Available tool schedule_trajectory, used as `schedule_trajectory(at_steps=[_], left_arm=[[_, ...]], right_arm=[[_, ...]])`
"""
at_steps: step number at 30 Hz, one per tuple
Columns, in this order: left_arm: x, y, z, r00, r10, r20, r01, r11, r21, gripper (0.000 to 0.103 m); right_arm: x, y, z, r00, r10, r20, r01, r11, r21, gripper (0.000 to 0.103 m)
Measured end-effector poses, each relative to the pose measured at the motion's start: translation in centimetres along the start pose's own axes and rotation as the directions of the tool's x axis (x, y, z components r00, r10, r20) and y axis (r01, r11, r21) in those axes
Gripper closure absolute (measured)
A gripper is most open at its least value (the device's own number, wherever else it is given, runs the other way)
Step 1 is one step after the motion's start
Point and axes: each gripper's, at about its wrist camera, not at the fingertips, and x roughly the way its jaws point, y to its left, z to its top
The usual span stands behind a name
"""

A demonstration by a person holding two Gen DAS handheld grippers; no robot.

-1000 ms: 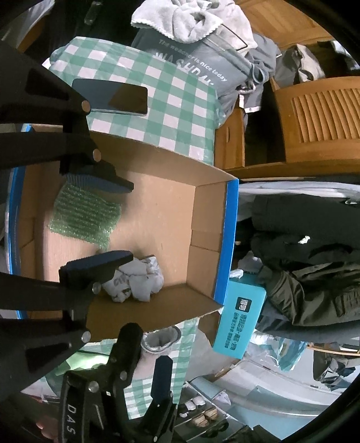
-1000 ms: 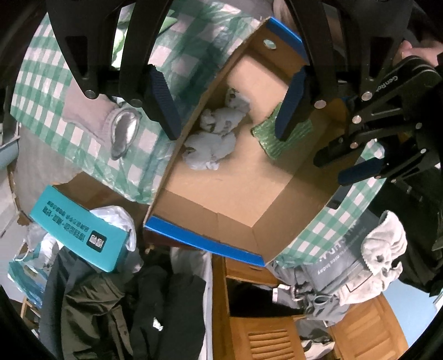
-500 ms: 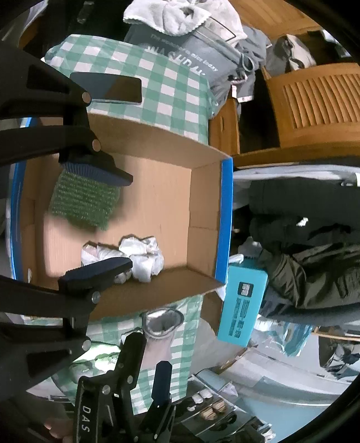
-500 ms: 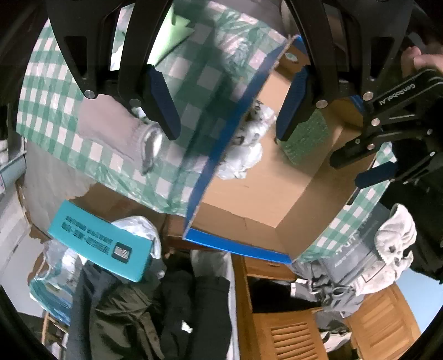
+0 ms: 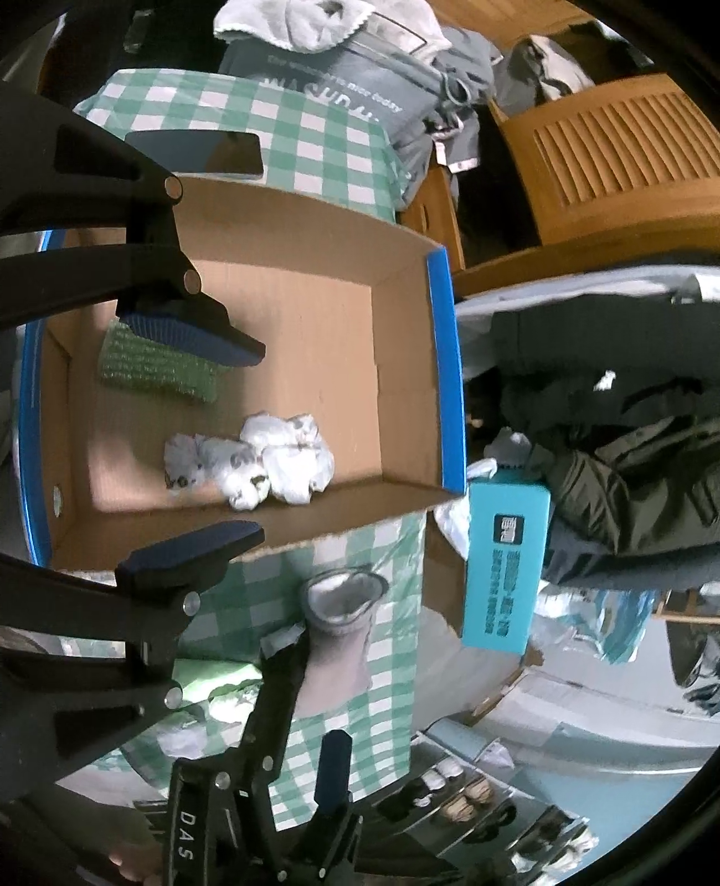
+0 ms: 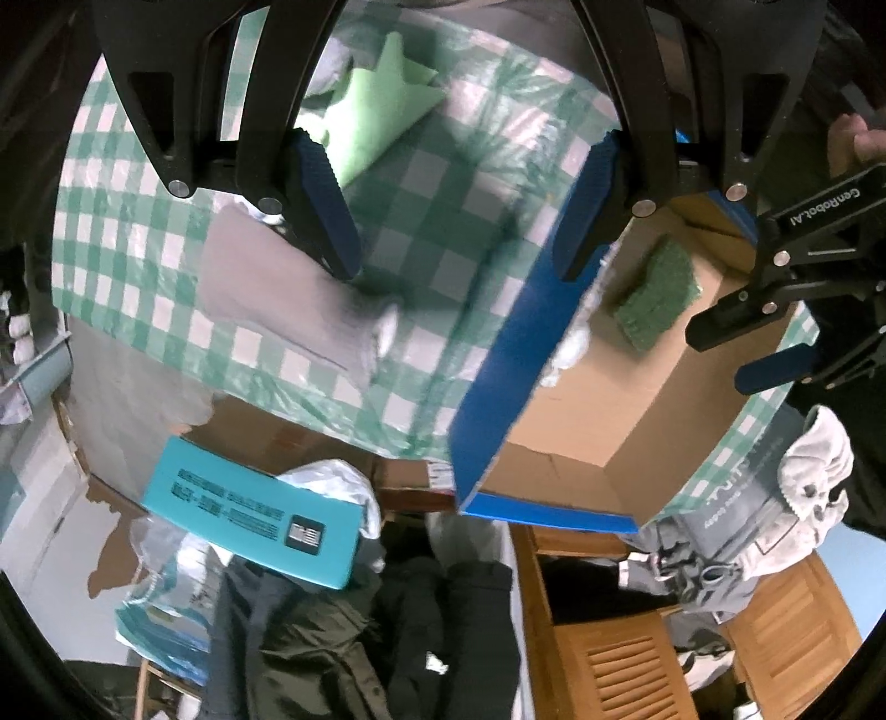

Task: Organize soft objects
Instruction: 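Withdraw both grippers from the box back over the table items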

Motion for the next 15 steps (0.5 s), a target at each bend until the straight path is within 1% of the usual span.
schedule_trajectory(at_steps=[4,9,15], left_arm=[[0.4,-1.5,0.0,1.0,-0.002,-0.014,0.003,1.0,0.028,0.044],[0.7,-3.7,0.0,0.999,-0.022,-0.03,0.023,0.998,0.063,0.043],[1.5,-6.6,-0.3,0.998,-0.037,-0.058,0.044,0.992,0.117,0.041]], right_arm=[[-0.1,-1.9,-1.0,1.0,-0.015,-0.004,0.015,0.999,0.032,0.03],[0.0,-4.1,-2.2,0.999,-0.028,-0.017,0.03,0.997,0.075,0.03],[-0.1,-6.4,-3.5,0.999,-0.044,-0.026,0.046,0.993,0.109,0.03]])
